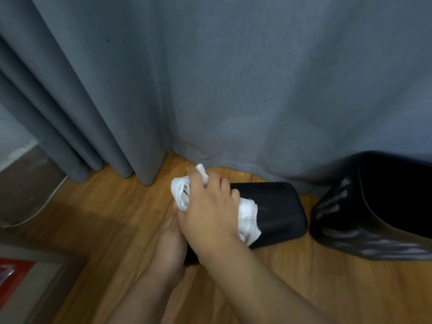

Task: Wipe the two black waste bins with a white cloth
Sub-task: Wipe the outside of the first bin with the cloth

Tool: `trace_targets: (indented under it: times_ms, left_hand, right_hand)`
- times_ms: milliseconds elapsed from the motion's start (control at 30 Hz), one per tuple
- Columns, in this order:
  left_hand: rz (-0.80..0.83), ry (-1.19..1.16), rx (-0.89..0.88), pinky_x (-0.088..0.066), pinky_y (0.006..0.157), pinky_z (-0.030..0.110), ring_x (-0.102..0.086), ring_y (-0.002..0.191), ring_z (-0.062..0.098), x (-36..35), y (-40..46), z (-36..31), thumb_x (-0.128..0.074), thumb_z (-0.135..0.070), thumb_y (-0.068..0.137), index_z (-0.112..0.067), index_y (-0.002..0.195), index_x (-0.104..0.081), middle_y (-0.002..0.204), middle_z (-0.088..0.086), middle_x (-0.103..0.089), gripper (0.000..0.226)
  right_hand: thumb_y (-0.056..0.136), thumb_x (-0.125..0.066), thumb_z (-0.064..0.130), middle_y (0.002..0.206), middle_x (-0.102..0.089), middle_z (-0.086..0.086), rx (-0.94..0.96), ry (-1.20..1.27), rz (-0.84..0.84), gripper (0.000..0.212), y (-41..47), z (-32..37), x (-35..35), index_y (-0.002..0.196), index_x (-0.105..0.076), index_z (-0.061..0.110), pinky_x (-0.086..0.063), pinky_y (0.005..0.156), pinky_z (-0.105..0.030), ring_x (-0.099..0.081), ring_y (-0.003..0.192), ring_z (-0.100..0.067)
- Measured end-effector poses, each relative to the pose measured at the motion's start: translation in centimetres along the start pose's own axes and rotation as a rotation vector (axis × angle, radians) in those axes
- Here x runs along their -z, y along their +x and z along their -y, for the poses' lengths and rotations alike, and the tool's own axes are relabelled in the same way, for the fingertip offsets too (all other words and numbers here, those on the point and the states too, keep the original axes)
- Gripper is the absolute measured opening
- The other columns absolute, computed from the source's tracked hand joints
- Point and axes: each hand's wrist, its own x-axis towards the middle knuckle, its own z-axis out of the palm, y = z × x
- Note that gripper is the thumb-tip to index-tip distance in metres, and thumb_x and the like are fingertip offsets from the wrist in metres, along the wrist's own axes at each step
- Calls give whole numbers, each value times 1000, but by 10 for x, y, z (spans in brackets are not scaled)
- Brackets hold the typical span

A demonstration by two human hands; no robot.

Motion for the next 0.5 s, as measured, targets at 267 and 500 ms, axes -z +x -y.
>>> trace_targets:
  times_ms: [267,500]
  left_hand:
    - [-116,-5,-26,-46,54,26,-67,61,4,-3,4,1,-39,-28,105,-18,91,-70,68,-7,-73,36]
    - [-103,-20,18,-49,102,46,-67,108,19,-4,0,-3,-38,-57,98,-32,110,-68,114,-3,-72,41]
  right_hand:
    - [57,-74,32,87,-58,-3,132,-69,-136,39,0,-20,-15,94,-67,27,-40,59,-36,-54,72,-24]
    - [72,-65,22,93,-57,-12,-182,-194,-153,32,11,-126,6,104,-63,19,-45,64,-40,-56,81,-37]
